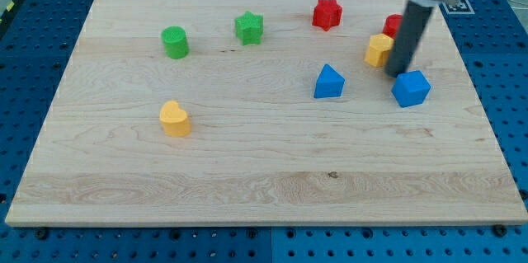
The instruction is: Push hexagon diagonal to the triangle
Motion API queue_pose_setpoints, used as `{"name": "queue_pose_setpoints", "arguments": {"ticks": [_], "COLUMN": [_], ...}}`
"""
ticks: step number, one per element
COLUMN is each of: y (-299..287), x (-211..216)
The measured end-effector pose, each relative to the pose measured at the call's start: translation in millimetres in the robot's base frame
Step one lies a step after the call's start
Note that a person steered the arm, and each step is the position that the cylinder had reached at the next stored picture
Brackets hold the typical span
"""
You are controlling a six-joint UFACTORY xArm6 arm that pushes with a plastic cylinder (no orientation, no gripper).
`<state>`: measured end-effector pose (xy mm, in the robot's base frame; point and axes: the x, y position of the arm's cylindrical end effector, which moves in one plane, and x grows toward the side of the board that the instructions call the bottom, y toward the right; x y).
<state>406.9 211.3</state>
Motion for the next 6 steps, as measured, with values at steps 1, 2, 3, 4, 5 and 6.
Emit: {"name": "queue_pose_setpoints", "arguments": {"ticks": [1,2,3,4,5,6], "y": [41,-15,-120,-161,-209,-193], "x": [-18,-21,-11,-5,-3,22]}}
